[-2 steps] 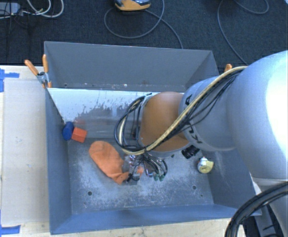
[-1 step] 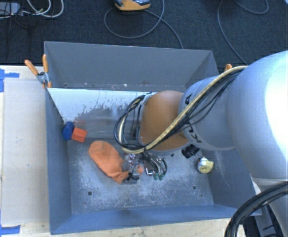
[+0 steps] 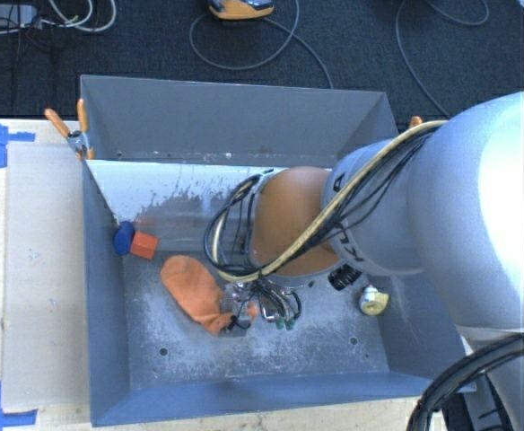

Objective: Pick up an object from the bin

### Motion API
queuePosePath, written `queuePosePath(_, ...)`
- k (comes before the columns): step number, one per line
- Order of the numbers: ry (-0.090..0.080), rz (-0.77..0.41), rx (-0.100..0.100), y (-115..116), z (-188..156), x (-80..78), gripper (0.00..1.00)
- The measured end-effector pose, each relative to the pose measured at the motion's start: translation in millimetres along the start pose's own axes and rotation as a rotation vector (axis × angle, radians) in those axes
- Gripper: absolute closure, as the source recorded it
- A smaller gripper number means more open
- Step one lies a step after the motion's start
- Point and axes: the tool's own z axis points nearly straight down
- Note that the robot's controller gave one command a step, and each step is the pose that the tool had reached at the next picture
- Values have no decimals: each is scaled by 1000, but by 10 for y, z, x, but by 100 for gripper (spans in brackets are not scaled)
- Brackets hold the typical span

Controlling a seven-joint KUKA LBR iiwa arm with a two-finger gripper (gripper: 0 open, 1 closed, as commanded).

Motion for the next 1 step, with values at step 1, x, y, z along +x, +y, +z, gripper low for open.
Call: queuePosePath(1,2,20,-1,14,2,-20,100)
